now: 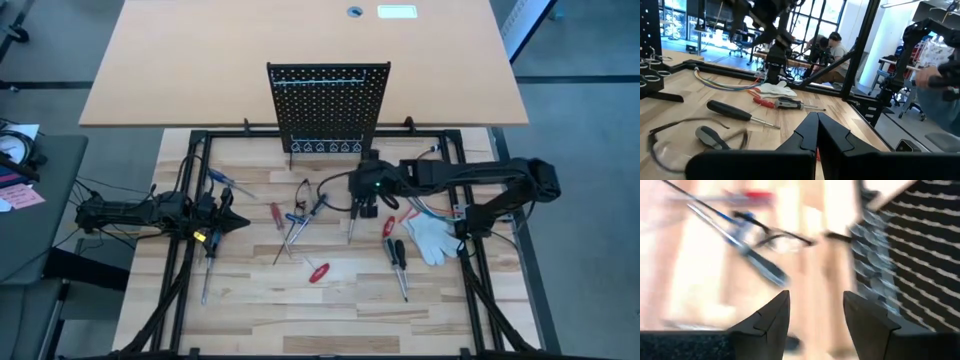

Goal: Hang tools onto peg board
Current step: Hang the clear safety goggles on the pegboard

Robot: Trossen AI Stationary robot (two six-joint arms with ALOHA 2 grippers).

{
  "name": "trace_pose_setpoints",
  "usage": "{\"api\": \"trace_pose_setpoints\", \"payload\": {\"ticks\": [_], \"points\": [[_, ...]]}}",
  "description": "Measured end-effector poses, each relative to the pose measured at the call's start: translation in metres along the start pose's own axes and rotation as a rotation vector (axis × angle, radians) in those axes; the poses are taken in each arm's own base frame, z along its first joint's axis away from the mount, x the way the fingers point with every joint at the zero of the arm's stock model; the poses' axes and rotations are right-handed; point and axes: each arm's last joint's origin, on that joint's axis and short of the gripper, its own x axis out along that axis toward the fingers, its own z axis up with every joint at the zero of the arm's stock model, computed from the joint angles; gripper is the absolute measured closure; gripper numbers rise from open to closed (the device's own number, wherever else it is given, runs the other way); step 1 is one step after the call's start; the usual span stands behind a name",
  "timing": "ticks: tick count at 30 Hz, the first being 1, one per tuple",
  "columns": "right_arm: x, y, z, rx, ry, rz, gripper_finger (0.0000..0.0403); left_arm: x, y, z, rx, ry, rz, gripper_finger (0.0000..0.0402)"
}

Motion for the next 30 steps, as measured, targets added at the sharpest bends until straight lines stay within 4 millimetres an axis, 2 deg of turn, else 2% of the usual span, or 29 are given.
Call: {"api": "trace_pose_setpoints", "payload": {"ticks": [6,12,18,21,27,30], "points": [[0.042,0.02,-0.005,0.007,-0.112,0.114,0.0205,0.0,0.0,0.001,0.009,-0.007,-0.001,0.0401],[0.096,0.048,0.008,-0.003,-0.215,0.179,0.0175,0.0,0.0,0.001,0.016,-0.008,-0.001,0.0402],[0.149,0.082,0.019,-0.048,-0.148,0.218,0.0173,0.001,0.0,0.0,0.018,-0.001,0.0,0.0401],[0.161,0.093,0.025,-0.088,-0.075,0.17,0.018,0.002,0.0,0.0,0.013,0.007,0.002,0.0401],[0.164,0.105,0.04,-0.195,-0.015,0.107,0.0195,0.002,0.0,-0.002,0.008,0.021,0.005,0.0401],[0.165,0.104,0.043,-0.175,-0.004,0.103,0.0204,0.002,0.001,-0.002,0.004,0.026,0.006,0.0402]]}}
